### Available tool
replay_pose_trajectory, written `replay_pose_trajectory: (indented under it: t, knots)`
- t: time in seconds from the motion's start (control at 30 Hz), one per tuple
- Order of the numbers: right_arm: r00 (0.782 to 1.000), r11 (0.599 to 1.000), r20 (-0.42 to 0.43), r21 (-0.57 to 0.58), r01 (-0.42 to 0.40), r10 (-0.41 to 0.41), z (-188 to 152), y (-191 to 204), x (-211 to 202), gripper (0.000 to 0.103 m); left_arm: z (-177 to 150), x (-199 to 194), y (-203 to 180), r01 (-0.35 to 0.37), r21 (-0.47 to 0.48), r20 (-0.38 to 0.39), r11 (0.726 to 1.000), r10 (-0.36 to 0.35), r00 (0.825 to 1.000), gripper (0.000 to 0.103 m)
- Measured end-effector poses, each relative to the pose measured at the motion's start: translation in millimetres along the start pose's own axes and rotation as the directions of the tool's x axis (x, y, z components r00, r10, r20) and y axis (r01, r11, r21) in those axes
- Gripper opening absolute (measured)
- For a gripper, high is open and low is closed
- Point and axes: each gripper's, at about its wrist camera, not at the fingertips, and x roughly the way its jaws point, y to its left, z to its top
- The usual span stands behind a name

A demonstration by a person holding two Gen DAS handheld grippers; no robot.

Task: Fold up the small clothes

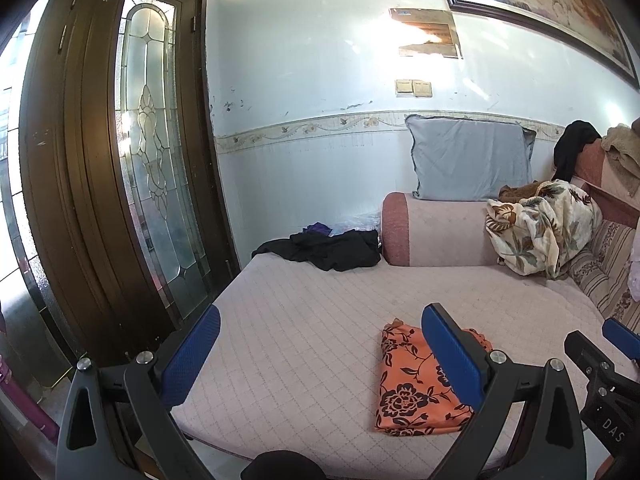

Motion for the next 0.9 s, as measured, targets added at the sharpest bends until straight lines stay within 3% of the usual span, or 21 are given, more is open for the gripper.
replay_pose_trajectory:
  t: [0.9]
  knots:
    - [0.998, 0.996, -0.052, -0.08, -0.032, 0.028, 5.1, 35.7, 20.5, 0.071, -3.0, 5.4, 18.8, -0.009, -0.026, -0.008, 1.0, 0.009, 1.0, 0.101]
